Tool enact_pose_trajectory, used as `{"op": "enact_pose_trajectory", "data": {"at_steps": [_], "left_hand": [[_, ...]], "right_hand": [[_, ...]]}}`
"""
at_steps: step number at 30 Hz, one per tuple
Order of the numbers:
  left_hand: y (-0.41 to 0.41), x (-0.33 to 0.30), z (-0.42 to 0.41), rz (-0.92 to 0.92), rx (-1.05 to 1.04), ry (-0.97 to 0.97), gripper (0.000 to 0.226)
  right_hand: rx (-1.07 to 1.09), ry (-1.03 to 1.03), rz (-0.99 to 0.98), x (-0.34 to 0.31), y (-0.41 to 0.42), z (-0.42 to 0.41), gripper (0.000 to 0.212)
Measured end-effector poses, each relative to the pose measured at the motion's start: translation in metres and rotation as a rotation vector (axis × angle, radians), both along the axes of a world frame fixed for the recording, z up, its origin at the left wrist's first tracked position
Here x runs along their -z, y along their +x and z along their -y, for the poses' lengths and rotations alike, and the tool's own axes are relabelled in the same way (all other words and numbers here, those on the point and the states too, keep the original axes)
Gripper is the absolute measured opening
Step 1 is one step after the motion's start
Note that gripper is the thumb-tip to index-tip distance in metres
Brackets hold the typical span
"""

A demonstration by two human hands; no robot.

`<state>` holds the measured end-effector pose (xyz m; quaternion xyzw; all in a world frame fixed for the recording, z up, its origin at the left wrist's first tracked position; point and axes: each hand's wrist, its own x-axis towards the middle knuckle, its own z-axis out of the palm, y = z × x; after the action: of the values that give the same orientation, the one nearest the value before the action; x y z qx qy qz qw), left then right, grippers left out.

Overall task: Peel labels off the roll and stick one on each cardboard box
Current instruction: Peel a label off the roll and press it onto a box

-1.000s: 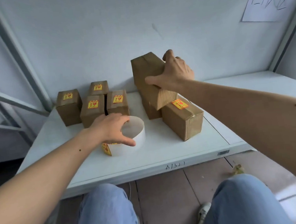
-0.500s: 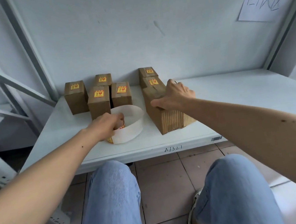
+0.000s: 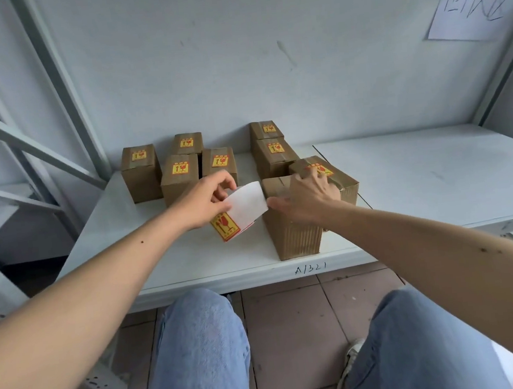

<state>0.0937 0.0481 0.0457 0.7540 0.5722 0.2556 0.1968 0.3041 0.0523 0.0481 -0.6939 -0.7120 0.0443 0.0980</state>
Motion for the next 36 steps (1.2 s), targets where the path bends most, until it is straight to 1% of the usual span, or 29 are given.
{"op": "enact_pose_trajectory", "data": {"at_steps": [1,3,5,6,7,10,13,17,20,24,32,36], "left_hand": [[0.001,0.000,-0.001,0.016,0.015,-0.017,0.020],[0.003,0.000,-0.003,0.058,0.023,-0.046,0.018],[0.005,0.000,-0.006,0.111,0.014,-0.064,0.016],[0.006,-0.001,-0.008,0.141,0.006,-0.073,0.016],[0.007,-0.001,-0.010,0.170,-0.003,-0.080,0.017],[0.009,-0.004,-0.013,0.229,-0.027,-0.104,0.021],[0.007,-0.007,-0.015,0.262,-0.036,-0.183,0.030],[0.000,-0.010,-0.015,0.289,0.089,-0.289,0.060],[0.001,-0.011,-0.017,0.235,0.124,-0.261,0.069],[0.000,-0.010,-0.022,0.230,0.147,-0.254,0.066],[-0.001,-0.017,-0.022,0.150,0.116,-0.274,0.050],[0.001,-0.021,-0.020,0.122,0.094,-0.261,0.047]], "right_hand": [[-0.055,0.118,0.017,-0.004,-0.003,0.000,0.063],[-0.204,0.277,-0.050,-0.012,-0.011,0.001,0.044],[-0.326,0.274,-0.159,-0.015,-0.018,0.002,0.029],[-0.362,0.241,-0.199,-0.014,-0.022,0.002,0.026],[-0.382,0.210,-0.230,-0.012,-0.026,0.002,0.027],[-0.376,0.147,-0.289,-0.005,-0.032,0.001,0.039],[-0.360,0.082,-0.314,0.000,-0.030,-0.001,0.045],[-0.334,0.092,-0.374,0.001,-0.029,-0.004,0.036],[-0.350,0.116,-0.405,-0.002,-0.031,-0.006,0.033],[-0.374,0.145,-0.397,-0.006,-0.035,-0.008,0.030],[-0.380,0.158,-0.453,-0.001,-0.033,-0.016,0.020],[-0.399,0.123,-0.468,-0.006,-0.030,-0.019,0.012]]}}
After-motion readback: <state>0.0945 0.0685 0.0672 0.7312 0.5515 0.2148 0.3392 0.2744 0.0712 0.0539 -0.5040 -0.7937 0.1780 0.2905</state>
